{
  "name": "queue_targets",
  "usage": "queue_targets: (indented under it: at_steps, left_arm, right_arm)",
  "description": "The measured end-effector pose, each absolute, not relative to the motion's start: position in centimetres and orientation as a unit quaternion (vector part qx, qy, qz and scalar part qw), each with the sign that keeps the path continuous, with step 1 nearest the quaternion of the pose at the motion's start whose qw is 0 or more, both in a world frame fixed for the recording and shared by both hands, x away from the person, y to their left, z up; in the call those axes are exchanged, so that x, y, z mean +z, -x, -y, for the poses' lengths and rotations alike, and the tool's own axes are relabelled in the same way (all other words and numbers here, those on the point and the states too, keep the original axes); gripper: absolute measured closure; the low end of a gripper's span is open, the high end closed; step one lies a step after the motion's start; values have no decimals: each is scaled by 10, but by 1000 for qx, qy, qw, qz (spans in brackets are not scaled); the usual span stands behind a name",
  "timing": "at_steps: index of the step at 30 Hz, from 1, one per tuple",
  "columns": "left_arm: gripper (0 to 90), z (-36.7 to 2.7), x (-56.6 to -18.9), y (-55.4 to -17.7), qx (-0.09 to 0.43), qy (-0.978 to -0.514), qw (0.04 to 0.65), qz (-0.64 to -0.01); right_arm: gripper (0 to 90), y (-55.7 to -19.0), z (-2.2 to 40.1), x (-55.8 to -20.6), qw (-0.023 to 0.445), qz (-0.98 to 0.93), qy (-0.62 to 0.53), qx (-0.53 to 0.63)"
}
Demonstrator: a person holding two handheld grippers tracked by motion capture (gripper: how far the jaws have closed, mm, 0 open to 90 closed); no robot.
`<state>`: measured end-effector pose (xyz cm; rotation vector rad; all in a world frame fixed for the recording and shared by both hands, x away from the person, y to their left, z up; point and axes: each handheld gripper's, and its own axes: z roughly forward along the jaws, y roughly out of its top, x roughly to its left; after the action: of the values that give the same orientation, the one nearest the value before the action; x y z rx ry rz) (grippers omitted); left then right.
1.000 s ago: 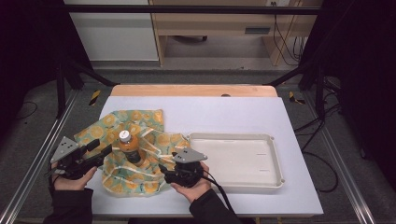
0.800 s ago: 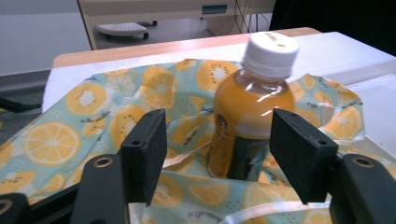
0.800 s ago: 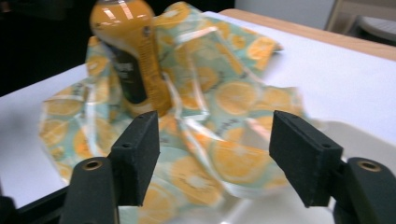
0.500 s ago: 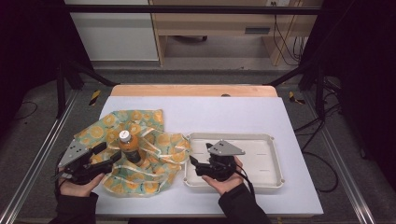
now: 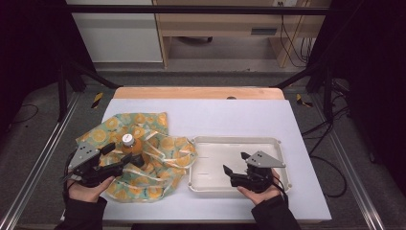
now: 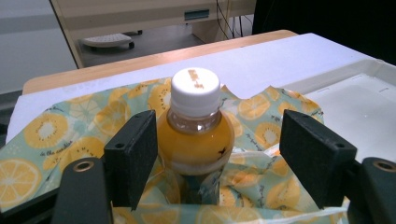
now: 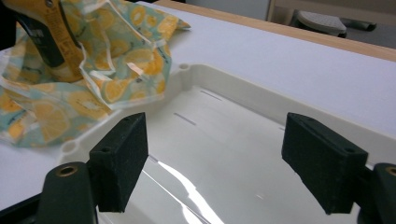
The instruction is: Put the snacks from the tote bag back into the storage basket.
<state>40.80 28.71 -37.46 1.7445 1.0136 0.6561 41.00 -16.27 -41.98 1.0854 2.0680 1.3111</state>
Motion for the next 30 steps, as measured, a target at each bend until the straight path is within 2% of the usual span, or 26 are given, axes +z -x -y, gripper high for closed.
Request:
queue_targets:
  at_steps: [10,25,28,30]
  left_arm:
    - [260,-278,-370,-417,282,-722,479,-413]
    - [241,-269,-373,-442,287,-715,474,-426]
    - [248,-268,-376,-447,287,-715,472,-429]
    - [285,-268,-378,-448,288,-716,469,-430]
  right_arm:
    - [223,-399,206,-429,250,-738,-425,460]
    - [220,-390,237,-431,258,-726,-443,459]
    - [220,-389,240,-431,258,-722,-448,459]
    - [220,-389,241,-431,261,-721,-449,458]
